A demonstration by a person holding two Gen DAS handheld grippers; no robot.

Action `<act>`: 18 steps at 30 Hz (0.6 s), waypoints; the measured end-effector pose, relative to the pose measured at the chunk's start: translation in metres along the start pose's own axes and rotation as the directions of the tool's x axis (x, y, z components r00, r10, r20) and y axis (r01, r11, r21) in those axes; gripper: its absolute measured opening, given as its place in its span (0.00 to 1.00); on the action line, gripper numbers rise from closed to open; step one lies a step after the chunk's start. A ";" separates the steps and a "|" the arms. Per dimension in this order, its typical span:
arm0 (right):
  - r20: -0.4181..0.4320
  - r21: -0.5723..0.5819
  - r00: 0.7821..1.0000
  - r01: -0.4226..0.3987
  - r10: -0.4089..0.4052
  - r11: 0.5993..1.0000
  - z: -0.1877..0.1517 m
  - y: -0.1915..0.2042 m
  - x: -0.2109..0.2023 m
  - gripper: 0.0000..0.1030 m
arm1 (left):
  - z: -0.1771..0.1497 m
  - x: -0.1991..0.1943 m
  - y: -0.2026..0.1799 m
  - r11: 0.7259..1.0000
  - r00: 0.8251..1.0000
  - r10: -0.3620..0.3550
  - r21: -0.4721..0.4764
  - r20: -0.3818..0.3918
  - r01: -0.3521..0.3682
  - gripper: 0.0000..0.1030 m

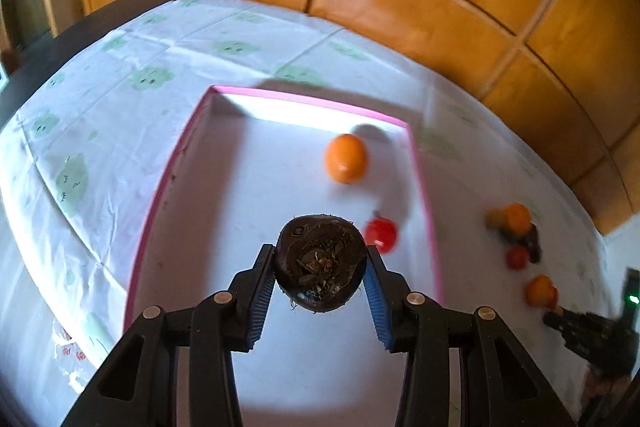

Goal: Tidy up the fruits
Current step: 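Lower the dark brown fruit into the tray and open the left gripper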

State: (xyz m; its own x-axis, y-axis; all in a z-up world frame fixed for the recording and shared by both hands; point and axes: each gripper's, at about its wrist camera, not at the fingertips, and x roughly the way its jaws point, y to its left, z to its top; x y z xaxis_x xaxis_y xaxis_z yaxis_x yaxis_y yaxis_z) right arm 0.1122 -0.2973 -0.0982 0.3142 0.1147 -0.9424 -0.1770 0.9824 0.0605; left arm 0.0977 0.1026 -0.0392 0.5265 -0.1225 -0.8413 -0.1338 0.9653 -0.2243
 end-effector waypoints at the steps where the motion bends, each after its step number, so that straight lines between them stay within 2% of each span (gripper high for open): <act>1: 0.000 -0.001 1.000 0.001 -0.001 1.000 0.000 0.000 0.000 0.28 | 0.002 0.003 0.002 1.000 1.000 0.008 -0.001 -0.001 -0.008 0.42; 13: 0.002 -0.005 1.000 0.003 -0.003 1.000 0.000 0.001 0.001 0.28 | 0.032 0.039 0.005 0.996 0.996 0.085 0.009 -0.011 -0.085 0.43; 18: 0.002 -0.007 1.000 0.005 -0.005 1.000 0.000 0.001 0.002 0.28 | 0.032 0.032 0.004 0.995 0.994 0.101 0.010 0.038 -0.101 0.51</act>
State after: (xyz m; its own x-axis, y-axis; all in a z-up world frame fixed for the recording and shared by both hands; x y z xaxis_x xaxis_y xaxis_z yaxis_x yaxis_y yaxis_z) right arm 0.1129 -0.2960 -0.1000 0.3174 0.1102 -0.9419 -0.1823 0.9818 0.0535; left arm 0.1406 0.1097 -0.0510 0.5417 -0.0160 -0.8404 -0.1776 0.9751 -0.1330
